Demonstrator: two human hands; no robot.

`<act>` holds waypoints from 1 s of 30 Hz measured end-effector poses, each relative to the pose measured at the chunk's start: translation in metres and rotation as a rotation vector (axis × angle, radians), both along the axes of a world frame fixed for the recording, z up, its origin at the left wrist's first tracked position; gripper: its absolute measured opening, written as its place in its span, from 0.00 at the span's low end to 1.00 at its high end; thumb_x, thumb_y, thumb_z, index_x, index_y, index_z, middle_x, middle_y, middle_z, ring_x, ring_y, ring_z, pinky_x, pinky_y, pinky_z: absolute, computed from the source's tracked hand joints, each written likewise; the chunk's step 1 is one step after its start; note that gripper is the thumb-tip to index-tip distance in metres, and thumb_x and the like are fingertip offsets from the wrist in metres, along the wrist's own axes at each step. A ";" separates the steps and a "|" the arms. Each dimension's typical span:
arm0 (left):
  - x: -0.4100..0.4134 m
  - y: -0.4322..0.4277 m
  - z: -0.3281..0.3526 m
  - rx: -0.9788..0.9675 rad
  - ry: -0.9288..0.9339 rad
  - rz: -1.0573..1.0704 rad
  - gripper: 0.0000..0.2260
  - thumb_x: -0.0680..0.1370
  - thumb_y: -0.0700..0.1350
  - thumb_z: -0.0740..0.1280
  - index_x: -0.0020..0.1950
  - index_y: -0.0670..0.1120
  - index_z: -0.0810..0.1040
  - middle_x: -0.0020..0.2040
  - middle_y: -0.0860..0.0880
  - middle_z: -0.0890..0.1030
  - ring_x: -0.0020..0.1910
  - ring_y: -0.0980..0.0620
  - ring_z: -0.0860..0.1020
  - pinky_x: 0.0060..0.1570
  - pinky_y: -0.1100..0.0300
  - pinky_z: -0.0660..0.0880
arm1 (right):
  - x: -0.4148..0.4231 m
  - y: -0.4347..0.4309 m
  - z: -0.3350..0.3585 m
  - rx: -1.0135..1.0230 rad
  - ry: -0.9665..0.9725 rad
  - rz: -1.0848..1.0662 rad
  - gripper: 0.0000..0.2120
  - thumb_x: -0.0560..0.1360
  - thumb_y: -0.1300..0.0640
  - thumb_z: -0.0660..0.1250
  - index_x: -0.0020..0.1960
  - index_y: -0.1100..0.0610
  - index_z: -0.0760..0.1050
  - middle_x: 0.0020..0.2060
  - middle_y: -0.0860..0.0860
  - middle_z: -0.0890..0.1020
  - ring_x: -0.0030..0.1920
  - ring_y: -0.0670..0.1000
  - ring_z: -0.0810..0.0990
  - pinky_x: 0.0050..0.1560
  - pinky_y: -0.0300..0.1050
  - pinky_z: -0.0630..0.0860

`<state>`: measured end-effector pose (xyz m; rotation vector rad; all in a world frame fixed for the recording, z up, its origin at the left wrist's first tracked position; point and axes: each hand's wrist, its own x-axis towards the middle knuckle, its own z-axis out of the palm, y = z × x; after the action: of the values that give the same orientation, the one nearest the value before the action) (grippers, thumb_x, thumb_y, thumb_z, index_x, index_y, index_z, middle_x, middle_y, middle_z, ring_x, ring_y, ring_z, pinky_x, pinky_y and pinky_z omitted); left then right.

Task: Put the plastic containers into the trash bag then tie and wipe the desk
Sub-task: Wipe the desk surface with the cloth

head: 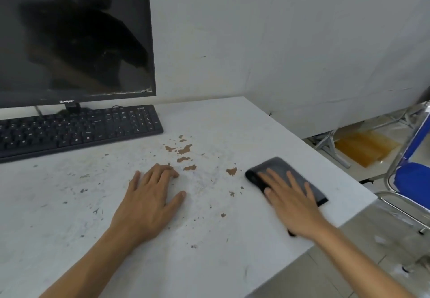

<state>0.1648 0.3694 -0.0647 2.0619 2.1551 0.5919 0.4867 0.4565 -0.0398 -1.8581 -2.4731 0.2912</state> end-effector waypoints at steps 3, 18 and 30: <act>0.000 0.002 0.000 0.005 0.007 0.002 0.23 0.79 0.65 0.48 0.69 0.57 0.64 0.72 0.59 0.64 0.75 0.55 0.62 0.78 0.45 0.51 | -0.017 0.063 0.001 -0.029 0.041 -0.146 0.24 0.84 0.41 0.39 0.79 0.34 0.44 0.80 0.37 0.44 0.81 0.55 0.40 0.76 0.67 0.37; -0.003 -0.024 0.027 0.210 -0.501 0.067 0.15 0.74 0.55 0.60 0.59 0.55 0.73 0.56 0.60 0.77 0.57 0.64 0.74 0.74 0.39 0.59 | -0.192 -0.003 0.004 -0.056 0.026 0.514 0.24 0.84 0.42 0.43 0.80 0.37 0.46 0.81 0.42 0.45 0.80 0.60 0.38 0.74 0.70 0.35; -0.096 -0.141 0.008 0.071 -0.149 0.304 0.16 0.80 0.47 0.63 0.67 0.48 0.69 0.68 0.50 0.72 0.65 0.48 0.72 0.64 0.55 0.68 | -0.148 -0.014 0.007 -0.059 0.020 0.322 0.24 0.85 0.42 0.41 0.80 0.35 0.46 0.81 0.38 0.44 0.81 0.55 0.39 0.77 0.65 0.36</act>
<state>0.0684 0.2284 -0.0565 1.6686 2.4049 0.8352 0.3388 0.4424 -0.0328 -1.4587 -2.7721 0.3926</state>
